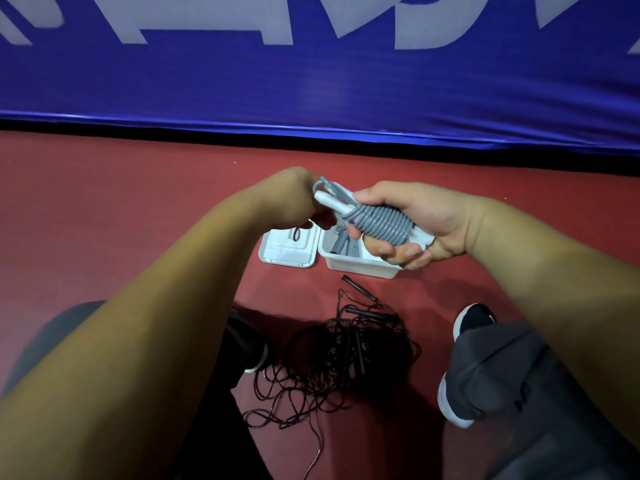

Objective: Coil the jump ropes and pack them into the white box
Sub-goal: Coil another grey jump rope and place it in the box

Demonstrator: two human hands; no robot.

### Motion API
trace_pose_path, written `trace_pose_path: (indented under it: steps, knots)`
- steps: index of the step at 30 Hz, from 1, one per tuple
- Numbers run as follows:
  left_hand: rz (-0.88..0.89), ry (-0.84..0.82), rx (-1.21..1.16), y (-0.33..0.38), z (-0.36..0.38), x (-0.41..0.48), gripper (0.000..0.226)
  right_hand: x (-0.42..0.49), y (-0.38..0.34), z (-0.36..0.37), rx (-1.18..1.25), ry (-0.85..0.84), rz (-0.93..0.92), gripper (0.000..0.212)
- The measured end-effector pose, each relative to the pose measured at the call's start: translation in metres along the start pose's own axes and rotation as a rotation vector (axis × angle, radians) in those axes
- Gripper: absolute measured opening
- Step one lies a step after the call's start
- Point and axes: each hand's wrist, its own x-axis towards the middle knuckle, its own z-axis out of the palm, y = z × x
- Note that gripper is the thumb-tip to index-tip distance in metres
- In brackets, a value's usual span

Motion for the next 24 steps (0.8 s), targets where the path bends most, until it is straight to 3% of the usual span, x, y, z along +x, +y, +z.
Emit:
trace_pose_path:
  steps: [3, 6, 9, 13, 19, 24]
  knots:
    - [0.098, -0.050, -0.034, 0.004, -0.001, -0.005, 0.028, -0.002, 0.001, 0.003, -0.028, -0.123, 0.068, 0.048]
    - [0.098, -0.083, -0.159, 0.010, 0.003, -0.004, 0.017, -0.001, 0.005, 0.002, -0.095, -0.192, 0.136, 0.052]
    - [0.089, -0.127, -0.298, 0.015, 0.008, -0.003, 0.021, 0.001, 0.009, 0.002, -0.186, -0.219, 0.203, 0.056]
    - [0.104, -0.037, -0.242, 0.014, 0.010, 0.002, 0.019, 0.005, 0.014, 0.001, -0.285, 0.004, 0.245, 0.047]
    - [0.170, 0.084, -0.189, 0.014, 0.010, 0.007, 0.017, 0.011, 0.020, -0.009, -0.246, 0.278, 0.246, 0.036]
    - [0.192, 0.049, 0.073, 0.016, 0.009, 0.006, 0.023, 0.017, 0.025, -0.024, -0.314, 0.494, 0.181, 0.037]
